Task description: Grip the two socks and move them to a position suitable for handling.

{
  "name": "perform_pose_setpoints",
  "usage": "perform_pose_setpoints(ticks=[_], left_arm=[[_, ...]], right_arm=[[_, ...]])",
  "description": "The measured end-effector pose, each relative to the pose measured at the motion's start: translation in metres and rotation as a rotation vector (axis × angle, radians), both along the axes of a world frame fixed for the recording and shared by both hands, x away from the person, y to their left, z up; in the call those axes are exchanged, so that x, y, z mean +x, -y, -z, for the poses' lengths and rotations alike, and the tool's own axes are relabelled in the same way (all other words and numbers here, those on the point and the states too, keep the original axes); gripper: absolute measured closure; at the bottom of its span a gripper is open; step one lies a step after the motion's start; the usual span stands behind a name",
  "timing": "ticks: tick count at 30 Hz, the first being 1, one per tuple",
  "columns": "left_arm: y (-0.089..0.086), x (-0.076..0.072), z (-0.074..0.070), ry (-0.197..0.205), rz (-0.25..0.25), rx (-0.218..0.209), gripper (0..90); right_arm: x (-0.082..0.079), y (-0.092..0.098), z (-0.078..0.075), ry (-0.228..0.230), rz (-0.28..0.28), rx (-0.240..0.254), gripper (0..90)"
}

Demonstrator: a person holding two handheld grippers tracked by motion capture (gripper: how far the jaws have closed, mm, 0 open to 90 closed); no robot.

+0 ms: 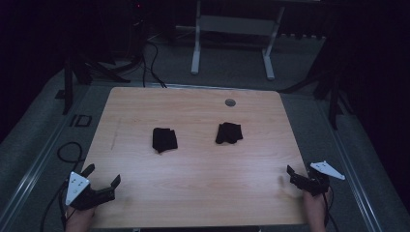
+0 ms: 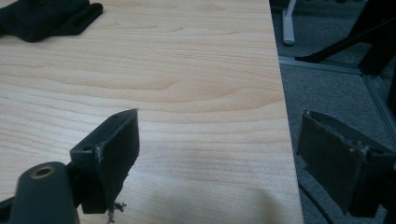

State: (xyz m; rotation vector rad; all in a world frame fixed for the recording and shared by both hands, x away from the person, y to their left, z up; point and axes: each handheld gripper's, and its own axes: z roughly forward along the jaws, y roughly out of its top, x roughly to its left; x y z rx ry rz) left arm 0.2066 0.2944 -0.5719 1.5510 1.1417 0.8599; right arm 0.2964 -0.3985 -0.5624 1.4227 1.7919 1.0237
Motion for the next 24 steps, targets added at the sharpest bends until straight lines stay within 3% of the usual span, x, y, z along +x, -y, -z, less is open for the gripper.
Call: perform_pose_setpoints(ticks=[7,13,15,18,21,24], left_arm=[[0.002,0.001,-0.001,0.003,0.016,-0.020,0.3],[0.013,0.001,-0.002,-0.004,0.033,0.017,0.3],[0.016,0.001,-0.003,-0.013,0.054,-0.007,0.3],[0.019,0.003,-0.005,-0.063,0.067,-0.028,0.3],[0.023,0.005,-0.006,-0.117,0.063,-0.008,0.3],[0.024,0.006,-0.006,-0.141,0.078,-0.016,0.3]], right_arm=[[-0.004,-0.003,-0.011,-0.022,-0.051,-0.011,13.4],[0.001,-0.015,-0.023,-0.128,-0.158,-0.016,13.6],[0.003,-0.021,-0.026,-0.143,-0.198,-0.017,13.6],[0.009,-0.030,-0.027,-0.156,-0.243,-0.012,13.7],[0.016,-0.039,-0.028,-0.159,-0.280,-0.022,13.7],[0.024,-0.048,-0.027,-0.178,-0.312,-0.044,13.6]])
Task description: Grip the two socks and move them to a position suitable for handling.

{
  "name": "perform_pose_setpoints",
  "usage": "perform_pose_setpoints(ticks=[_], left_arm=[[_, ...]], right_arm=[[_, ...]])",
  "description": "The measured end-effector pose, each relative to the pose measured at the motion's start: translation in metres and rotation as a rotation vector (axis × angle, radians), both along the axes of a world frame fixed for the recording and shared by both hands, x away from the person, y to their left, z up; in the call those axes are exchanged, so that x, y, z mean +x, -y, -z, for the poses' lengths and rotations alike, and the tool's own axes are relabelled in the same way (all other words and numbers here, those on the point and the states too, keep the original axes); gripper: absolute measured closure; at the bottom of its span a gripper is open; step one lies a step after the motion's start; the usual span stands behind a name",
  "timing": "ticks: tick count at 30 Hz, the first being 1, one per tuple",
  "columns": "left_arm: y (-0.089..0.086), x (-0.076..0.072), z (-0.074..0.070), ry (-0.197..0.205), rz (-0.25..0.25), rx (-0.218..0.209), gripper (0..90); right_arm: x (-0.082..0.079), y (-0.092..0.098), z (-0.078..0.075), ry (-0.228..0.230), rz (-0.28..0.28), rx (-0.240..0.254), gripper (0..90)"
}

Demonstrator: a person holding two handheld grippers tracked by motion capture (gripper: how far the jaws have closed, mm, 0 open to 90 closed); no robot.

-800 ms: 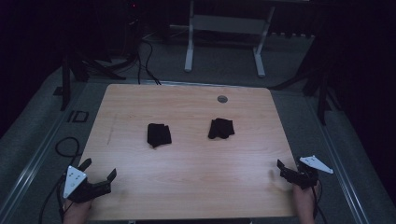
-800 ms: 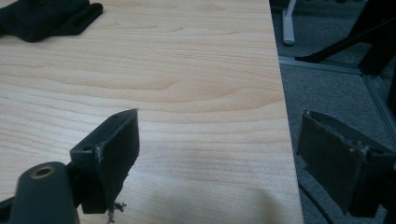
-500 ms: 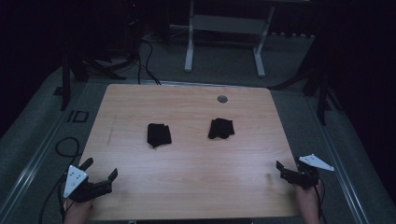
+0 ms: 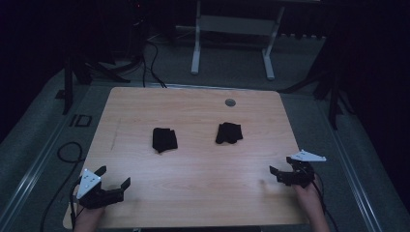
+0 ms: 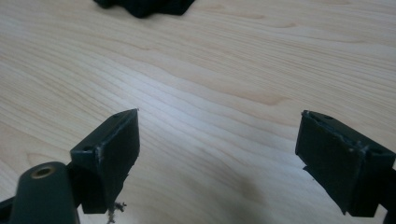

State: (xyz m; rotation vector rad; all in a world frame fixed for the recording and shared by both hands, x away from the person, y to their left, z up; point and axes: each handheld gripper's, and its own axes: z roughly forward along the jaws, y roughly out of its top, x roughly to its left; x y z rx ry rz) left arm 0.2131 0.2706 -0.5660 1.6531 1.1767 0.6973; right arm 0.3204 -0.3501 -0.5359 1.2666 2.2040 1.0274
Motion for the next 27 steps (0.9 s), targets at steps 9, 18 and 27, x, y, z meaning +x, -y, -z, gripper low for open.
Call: perform_pose_setpoints(ticks=[9,18,27], left_arm=[[0.003,0.002,0.000,-0.002,0.011,0.031,0.3],[0.001,0.000,-0.003,0.015,0.023,0.011,0.3],[0.002,0.001,-0.002,0.000,0.043,0.009,0.3]], right_arm=[[0.027,-0.029,0.002,-0.015,-0.054,-0.014,13.6],[0.058,-0.065,-0.004,-0.007,-0.112,-0.017,13.6],[0.089,-0.106,-0.015,0.017,-0.153,0.000,13.7]])
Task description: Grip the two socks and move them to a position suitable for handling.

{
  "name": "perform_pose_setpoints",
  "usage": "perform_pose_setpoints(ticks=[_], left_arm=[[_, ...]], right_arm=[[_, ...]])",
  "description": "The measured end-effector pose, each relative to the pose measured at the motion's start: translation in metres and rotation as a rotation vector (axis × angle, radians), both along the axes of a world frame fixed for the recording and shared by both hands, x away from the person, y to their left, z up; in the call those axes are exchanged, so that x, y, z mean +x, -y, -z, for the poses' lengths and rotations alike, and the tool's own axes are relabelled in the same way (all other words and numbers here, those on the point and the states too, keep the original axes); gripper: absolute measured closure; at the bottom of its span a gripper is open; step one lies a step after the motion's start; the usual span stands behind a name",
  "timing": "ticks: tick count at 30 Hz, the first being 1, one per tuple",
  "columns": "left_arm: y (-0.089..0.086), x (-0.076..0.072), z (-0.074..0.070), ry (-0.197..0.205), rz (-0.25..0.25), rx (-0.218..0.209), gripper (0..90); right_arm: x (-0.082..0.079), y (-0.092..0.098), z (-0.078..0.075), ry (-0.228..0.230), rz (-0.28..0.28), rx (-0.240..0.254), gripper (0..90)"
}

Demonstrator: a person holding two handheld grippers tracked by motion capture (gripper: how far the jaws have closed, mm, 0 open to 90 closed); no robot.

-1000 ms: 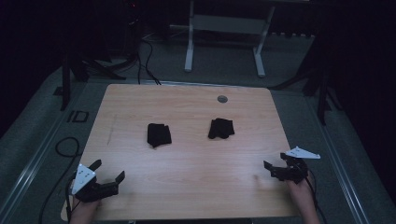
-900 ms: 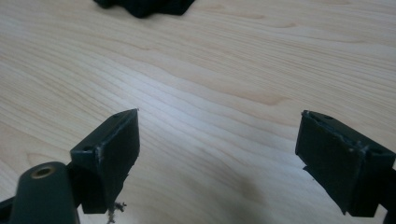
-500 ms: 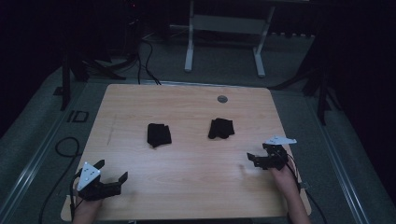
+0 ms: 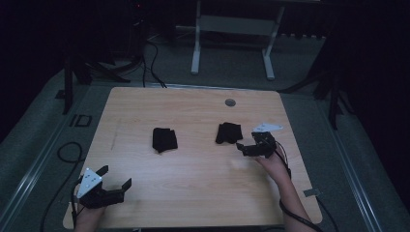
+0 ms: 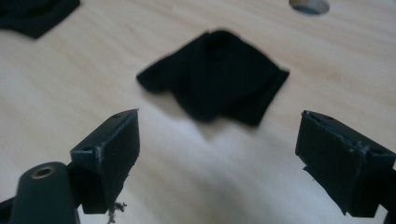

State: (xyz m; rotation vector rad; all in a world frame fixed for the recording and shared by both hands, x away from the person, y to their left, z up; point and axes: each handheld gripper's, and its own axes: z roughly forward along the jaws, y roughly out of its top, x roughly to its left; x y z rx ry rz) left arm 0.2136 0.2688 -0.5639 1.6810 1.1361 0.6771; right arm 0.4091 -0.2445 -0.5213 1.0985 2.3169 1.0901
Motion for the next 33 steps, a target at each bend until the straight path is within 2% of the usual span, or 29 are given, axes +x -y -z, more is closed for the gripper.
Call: perform_pose_setpoints(ticks=[2,6,10,17,19,22,24,26,28,30,32,33], left_arm=[[0.001,0.000,0.001,-0.004,0.007,0.000,0.3],[0.003,0.001,0.001,-0.009,0.022,0.008,0.3],[0.005,0.001,0.001,-0.010,0.027,0.014,0.3],[0.006,0.001,0.001,-0.013,0.033,0.013,0.3],[0.006,0.001,0.002,-0.013,0.033,0.016,0.3],[0.005,0.001,0.002,-0.016,0.031,0.015,0.3],[0.006,0.001,0.003,-0.022,0.031,0.014,0.3],[0.007,0.001,0.003,-0.029,0.033,0.018,0.3],[0.008,0.001,0.004,-0.029,0.039,0.022,0.3],[0.009,0.001,0.003,-0.028,0.040,0.025,0.3],[0.010,0.001,0.003,-0.030,0.041,0.025,0.3],[0.010,0.001,0.004,-0.031,0.044,0.026,0.3]], right_arm=[[0.008,-0.008,-0.001,-0.008,-0.002,0.012,13.7],[0.024,-0.023,-0.004,-0.005,-0.003,0.007,14.0],[0.043,-0.035,-0.003,-0.008,0.007,-0.005,19.5],[0.070,-0.046,0.017,-0.056,0.053,-0.057,22.7],[0.075,-0.046,0.024,-0.079,0.059,-0.055,22.8],[0.076,-0.049,0.033,-0.079,0.055,-0.102,23.2],[0.073,-0.052,0.036,-0.046,0.042,-0.148,24.6],[0.071,-0.053,0.037,-0.050,0.049,-0.138,27.6],[0.070,-0.054,0.036,-0.056,0.047,-0.133,35.6],[0.070,-0.055,0.035,-0.067,0.044,-0.136,39.7],[0.069,-0.058,0.033,-0.079,0.046,-0.144,49.0],[0.069,-0.060,0.032,-0.083,0.048,-0.149,56.9]])
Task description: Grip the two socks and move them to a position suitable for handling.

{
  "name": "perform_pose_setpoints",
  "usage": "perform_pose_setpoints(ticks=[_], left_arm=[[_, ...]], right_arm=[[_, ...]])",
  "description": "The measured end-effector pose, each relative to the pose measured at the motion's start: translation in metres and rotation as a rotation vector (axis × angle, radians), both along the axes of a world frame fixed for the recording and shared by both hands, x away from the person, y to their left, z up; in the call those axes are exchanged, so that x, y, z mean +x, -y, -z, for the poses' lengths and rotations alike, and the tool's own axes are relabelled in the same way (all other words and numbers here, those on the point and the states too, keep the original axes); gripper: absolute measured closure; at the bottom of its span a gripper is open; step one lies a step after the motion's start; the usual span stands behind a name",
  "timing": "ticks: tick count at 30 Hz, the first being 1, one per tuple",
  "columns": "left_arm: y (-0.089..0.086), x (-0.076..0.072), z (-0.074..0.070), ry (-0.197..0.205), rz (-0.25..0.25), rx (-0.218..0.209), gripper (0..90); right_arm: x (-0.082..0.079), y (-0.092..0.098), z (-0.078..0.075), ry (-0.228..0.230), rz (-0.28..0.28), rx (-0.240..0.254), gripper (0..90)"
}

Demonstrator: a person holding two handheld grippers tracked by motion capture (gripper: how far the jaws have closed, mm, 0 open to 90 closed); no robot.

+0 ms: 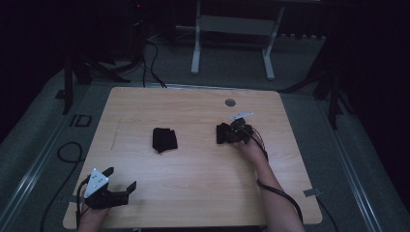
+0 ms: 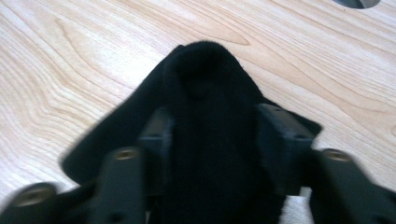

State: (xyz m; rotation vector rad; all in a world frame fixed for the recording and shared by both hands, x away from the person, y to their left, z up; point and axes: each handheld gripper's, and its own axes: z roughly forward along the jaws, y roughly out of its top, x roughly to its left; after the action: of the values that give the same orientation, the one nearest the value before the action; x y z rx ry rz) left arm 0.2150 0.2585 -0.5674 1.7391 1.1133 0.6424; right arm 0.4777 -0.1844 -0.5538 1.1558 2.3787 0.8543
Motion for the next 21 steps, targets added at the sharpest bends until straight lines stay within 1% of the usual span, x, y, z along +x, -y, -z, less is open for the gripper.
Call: perform_pose_setpoints(ticks=[2,4,6,7,8,9,11,13,14,17,20,21], left_arm=[[0.001,0.000,0.000,-0.002,0.002,0.000,0.3],[0.001,0.000,0.000,-0.005,0.007,0.000,0.3],[0.002,0.000,0.000,-0.004,0.008,0.001,0.4],[0.003,0.000,0.000,-0.002,0.009,0.005,0.3],[0.003,0.000,0.000,0.001,0.008,0.009,0.3],[0.003,0.000,-0.001,0.000,0.010,0.006,0.3],[0.002,0.000,-0.001,0.000,0.006,0.006,0.3],[0.001,0.001,0.000,-0.002,0.003,-0.004,0.3],[0.001,0.001,0.000,-0.004,0.001,-0.006,0.3],[0.001,0.001,-0.001,-0.005,0.001,-0.005,0.3],[0.002,0.001,-0.001,-0.003,0.002,0.000,0.3],[0.002,0.001,-0.001,-0.004,0.004,0.000,0.3]], right_arm=[[-0.001,-0.004,-0.001,0.003,-0.002,-0.016,68.9],[-0.001,-0.007,-0.002,-0.006,0.005,-0.022,74.5],[-0.001,-0.007,-0.004,-0.014,0.012,-0.022,77.5],[-0.001,-0.007,-0.004,-0.018,0.011,-0.018,78.4],[-0.001,-0.006,-0.005,-0.027,0.017,0.001,78.9],[-0.001,-0.005,-0.005,-0.034,0.024,0.018,79.1],[-0.004,-0.004,-0.007,-0.037,0.021,0.032,79.2],[-0.007,-0.002,-0.009,-0.038,0.014,0.046,79.2],[-0.010,-0.002,-0.010,-0.034,0.012,0.051,79.2],[-0.018,0.002,-0.015,-0.028,0.007,0.093,79.2],[-0.028,0.002,-0.021,-0.012,-0.016,0.098,79.2],[-0.033,0.002,-0.024,-0.004,-0.020,0.108,79.2]])
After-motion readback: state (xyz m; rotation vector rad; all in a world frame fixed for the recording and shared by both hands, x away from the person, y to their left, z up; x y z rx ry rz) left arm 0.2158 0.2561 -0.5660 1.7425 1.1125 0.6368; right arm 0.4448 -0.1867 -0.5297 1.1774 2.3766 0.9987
